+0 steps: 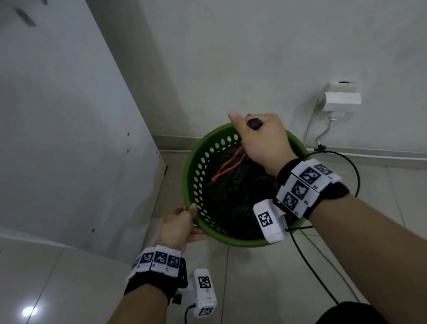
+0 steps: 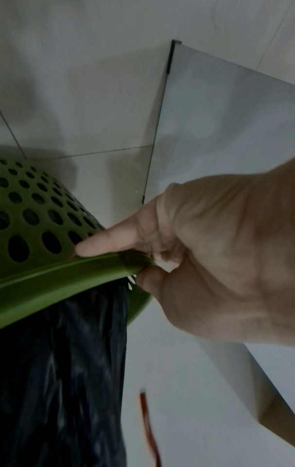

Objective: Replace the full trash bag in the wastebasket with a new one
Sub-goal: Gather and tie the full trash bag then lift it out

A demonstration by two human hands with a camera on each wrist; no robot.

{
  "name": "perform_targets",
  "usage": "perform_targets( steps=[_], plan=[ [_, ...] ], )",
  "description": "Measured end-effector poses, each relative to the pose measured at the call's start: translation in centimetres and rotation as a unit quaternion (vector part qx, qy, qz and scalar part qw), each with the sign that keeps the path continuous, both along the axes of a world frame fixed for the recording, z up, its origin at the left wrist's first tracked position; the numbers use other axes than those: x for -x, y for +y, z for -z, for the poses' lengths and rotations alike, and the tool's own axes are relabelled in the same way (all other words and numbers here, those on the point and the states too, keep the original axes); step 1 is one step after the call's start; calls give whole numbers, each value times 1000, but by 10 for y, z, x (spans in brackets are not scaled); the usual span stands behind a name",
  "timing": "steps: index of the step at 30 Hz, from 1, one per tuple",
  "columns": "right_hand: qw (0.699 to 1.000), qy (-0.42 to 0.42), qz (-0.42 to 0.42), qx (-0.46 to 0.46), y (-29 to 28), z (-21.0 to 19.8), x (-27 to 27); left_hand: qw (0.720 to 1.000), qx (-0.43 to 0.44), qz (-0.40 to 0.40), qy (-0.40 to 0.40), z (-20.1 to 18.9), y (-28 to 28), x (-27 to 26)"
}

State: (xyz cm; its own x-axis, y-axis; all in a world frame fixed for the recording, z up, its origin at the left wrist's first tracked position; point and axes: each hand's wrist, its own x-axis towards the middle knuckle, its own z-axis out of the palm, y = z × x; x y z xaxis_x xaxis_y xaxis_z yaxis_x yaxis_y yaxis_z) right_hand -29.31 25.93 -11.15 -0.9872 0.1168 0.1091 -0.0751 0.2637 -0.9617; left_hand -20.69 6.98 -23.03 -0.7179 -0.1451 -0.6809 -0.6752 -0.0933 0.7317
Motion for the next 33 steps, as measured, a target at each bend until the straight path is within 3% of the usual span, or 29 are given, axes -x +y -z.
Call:
perform_targets(
  steps=[5,9,13,15,17,21,27,33],
  plan=[
    [978,-60,-155,-130,-17,32,-17,1000,7,-2,1,0,3,-4],
    [997,-75,-8,-10,8,36,-9,999,47,-9,-22,13,-14,-10],
    [986,-73,113,101,48,13,9,997,70,-28,-36,17,-29,-9],
    [970,-76,131,191,57,3,14,997,68,-24,-37,15,-26,-5],
    [967,-58,100,229,50,-10,15,998,60,-21,-31,14,-20,-2],
    [980,7,19,200,6,-42,7,998,27,-43,-22,10,-9,0],
    [955,45,25,294,0,-123,4,996,29,-80,-28,10,-12,-5],
    [960,-6,-11,278,4,-170,-22,994,80,8,-75,-41,-22,-31]
  ],
)
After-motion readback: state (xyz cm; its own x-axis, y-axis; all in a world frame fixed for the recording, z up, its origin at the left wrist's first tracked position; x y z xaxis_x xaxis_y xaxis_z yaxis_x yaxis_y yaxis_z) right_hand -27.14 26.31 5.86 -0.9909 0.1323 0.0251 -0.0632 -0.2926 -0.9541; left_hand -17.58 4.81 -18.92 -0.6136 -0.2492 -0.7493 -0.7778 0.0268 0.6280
